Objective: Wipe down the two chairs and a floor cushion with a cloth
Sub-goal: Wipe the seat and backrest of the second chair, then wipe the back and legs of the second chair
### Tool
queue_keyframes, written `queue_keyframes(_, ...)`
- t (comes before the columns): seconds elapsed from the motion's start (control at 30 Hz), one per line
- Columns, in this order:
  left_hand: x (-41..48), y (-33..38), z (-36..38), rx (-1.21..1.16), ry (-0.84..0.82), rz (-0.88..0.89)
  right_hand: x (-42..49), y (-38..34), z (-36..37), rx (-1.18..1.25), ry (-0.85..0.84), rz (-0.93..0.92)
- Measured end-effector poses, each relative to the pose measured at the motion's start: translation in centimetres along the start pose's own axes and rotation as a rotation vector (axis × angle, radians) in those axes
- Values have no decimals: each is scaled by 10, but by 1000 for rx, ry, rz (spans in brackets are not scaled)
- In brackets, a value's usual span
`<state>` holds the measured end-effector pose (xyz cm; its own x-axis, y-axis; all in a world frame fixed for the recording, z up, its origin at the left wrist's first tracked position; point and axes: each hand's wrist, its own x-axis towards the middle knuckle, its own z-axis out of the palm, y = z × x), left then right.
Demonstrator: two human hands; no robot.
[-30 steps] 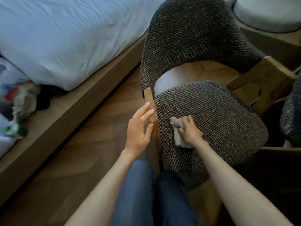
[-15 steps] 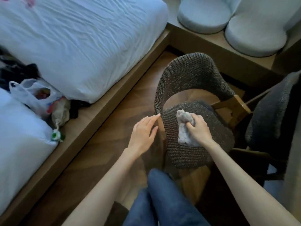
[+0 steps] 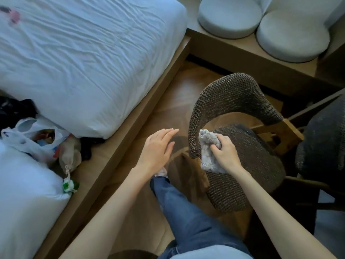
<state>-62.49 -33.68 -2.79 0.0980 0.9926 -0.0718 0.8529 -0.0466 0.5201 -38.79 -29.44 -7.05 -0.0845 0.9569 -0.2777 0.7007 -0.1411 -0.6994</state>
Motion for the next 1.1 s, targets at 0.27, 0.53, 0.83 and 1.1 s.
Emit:
queue_keyframes(0.27, 118, -63, -70, -12, -128, 74, 96, -76, 23, 209, 224, 319)
queue_keyframes(0.53, 240, -73, -81, -39, -327, 361, 138, -96, 5, 234, 489, 495)
queue_keyframes(0.83, 361, -31, -66, 109, -602, 934, 115, -120, 14, 427, 865, 821)
queue_keyframes(1.1, 425, 27, -17, 331, -748, 1327, 115, -123, 29, 591, 1080, 936)
